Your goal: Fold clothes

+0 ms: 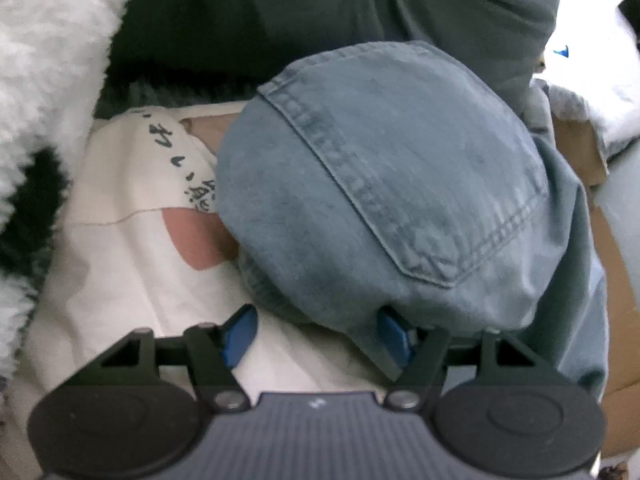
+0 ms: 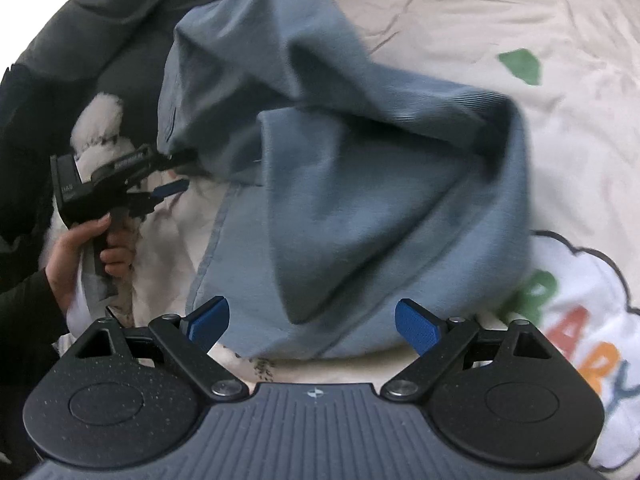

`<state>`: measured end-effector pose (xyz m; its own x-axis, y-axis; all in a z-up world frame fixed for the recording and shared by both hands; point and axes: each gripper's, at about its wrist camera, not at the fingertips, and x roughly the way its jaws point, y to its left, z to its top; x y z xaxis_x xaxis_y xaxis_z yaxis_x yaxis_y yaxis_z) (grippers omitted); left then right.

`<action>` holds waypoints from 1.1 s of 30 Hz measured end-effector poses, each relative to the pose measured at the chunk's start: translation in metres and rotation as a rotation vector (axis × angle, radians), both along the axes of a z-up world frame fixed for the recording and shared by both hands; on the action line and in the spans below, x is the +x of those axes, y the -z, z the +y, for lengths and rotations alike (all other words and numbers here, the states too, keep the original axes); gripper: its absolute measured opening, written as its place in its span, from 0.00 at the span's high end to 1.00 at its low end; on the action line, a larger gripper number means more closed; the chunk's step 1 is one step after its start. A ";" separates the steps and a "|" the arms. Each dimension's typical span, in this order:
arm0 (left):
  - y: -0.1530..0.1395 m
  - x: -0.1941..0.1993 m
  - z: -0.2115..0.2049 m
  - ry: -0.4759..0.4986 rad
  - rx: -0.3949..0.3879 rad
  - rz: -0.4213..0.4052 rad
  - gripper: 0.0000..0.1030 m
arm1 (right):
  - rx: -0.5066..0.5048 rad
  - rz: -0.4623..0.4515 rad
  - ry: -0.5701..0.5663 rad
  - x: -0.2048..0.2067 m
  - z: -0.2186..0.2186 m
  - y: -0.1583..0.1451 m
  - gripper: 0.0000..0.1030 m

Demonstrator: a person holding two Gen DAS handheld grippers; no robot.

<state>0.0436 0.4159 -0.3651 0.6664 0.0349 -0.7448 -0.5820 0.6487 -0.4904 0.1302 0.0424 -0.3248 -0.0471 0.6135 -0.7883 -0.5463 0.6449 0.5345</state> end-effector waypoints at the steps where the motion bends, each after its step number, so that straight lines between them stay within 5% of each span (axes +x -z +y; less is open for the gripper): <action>1: 0.001 0.000 0.001 -0.006 -0.009 -0.009 0.33 | -0.008 -0.006 0.003 -0.001 0.005 0.000 0.10; 5: 0.005 0.004 0.004 -0.039 -0.045 -0.041 0.34 | -0.098 -0.098 0.039 -0.007 0.024 0.006 0.10; 7: 0.005 0.009 0.006 -0.052 -0.060 -0.054 0.36 | -0.130 -0.139 0.061 -0.007 0.025 0.008 0.20; 12: 0.005 0.015 0.011 -0.087 -0.111 -0.088 0.46 | -0.168 -0.140 0.117 0.006 -0.001 0.014 0.87; 18: -0.012 0.012 0.009 -0.140 -0.138 -0.131 0.78 | -0.177 -0.173 0.115 0.013 -0.035 0.005 0.95; 33: -0.119 0.000 -0.047 0.036 -0.015 -0.137 0.92 | -0.166 -0.304 0.198 0.012 -0.103 -0.047 0.97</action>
